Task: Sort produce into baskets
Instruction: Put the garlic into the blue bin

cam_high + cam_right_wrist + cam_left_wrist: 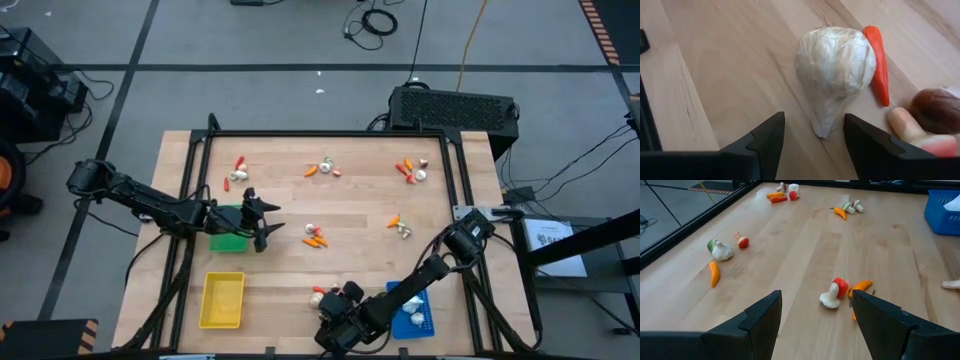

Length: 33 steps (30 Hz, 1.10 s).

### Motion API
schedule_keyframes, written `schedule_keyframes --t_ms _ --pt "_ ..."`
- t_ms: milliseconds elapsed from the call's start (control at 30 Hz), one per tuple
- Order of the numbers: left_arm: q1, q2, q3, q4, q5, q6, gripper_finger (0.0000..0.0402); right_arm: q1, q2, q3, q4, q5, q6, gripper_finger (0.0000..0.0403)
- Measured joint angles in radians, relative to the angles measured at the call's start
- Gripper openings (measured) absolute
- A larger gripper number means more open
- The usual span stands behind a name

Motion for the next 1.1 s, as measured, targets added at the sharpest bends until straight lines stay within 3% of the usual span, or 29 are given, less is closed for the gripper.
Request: schedule_keyframes --t_ms 133,500,767,1100 --pt "0.0 0.0 0.0 -0.001 0.0 0.0 0.0248 -0.001 0.001 -0.001 -0.007 0.001 0.001 0.0162" --pt "0.0 0.0 0.0 -0.003 0.0 0.0 0.0248 -0.002 0.004 0.017 0.008 -0.013 -0.043 0.0013" --pt "0.0 0.0 0.0 -0.003 0.0 0.0 0.0248 -0.01 0.006 0.121 -0.057 -0.063 -0.143 0.001" --pt "0.0 0.0 0.0 -0.003 0.0 0.0 0.0248 -0.014 0.004 0.411 -0.645 -0.083 -0.096 0.0005"
